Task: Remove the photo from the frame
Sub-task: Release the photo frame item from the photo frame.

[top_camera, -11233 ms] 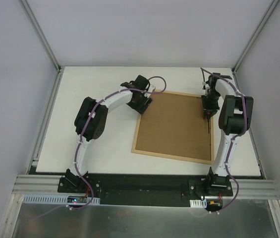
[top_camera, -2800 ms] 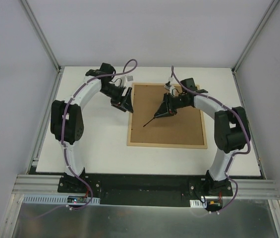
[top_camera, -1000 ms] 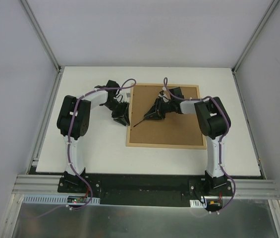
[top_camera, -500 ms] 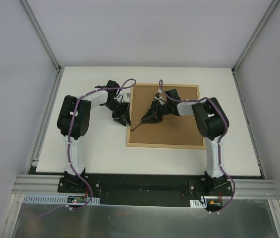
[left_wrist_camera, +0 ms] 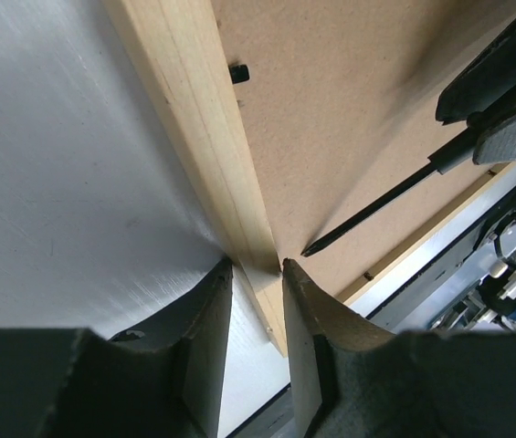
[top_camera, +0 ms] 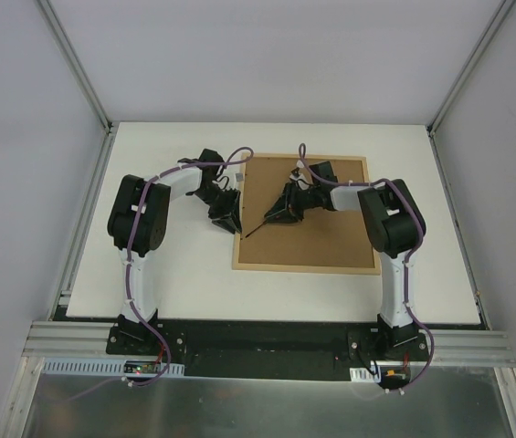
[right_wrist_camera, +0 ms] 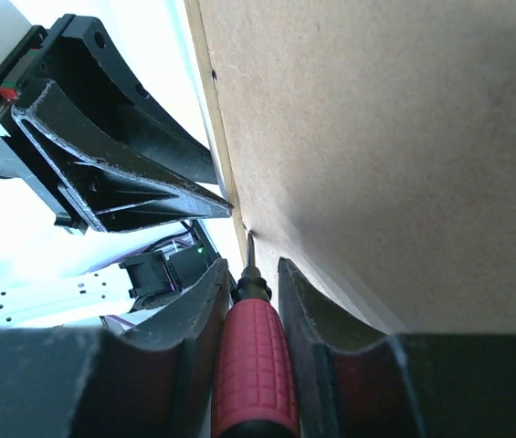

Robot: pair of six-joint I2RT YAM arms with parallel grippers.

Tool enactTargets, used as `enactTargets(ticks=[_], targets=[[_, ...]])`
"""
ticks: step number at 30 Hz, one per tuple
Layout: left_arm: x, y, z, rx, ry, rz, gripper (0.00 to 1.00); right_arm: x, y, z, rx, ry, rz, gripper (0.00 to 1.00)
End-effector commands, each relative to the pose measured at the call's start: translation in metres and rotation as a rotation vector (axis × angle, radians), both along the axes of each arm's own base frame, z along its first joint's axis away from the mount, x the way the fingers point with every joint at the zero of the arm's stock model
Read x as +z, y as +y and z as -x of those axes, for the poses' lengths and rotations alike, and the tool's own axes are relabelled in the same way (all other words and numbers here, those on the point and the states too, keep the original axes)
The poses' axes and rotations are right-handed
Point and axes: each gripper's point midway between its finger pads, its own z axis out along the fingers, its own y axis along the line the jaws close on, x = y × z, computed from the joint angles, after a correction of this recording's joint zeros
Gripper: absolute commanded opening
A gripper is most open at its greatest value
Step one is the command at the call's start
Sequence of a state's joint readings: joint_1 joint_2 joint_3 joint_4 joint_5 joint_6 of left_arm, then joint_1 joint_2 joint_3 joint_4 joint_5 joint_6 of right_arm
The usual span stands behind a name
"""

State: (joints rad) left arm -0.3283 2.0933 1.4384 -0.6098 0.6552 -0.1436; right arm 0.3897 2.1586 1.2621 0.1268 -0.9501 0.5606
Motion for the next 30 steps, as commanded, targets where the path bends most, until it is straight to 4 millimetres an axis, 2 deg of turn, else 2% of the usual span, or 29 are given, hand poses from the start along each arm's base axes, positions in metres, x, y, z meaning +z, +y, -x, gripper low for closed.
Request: enactTargets(ticks=[1, 8, 15, 26, 30], targets=[[-0.014, -0.003, 0.004, -0.023, 0.012, -0.036, 0.27, 0.028, 0.006, -0.009, 0.010, -0.104, -0.027, 0.01], [-0.012, -0.006, 0.005, -0.025, 0.014, -0.031, 0.27, 0.024, 0.018, -0.002, 0.034, -0.109, -0.028, 0.01], [-0.010, -0.006, 0.006, -0.023, 0.017, -0.025, 0.24, 0.021, 0.022, -0.004, 0.026, -0.110, -0.029, 0.01], [-0.010, -0.007, 0.007, -0.025, 0.019, -0.023, 0.20, 0.028, 0.010, -0.021, -0.018, -0.146, -0.021, 0.01], [-0.010, -0.008, 0.008, -0.027, 0.020, -0.023, 0.19, 0.026, 0.022, -0.013, 0.009, -0.142, -0.023, 0.01]])
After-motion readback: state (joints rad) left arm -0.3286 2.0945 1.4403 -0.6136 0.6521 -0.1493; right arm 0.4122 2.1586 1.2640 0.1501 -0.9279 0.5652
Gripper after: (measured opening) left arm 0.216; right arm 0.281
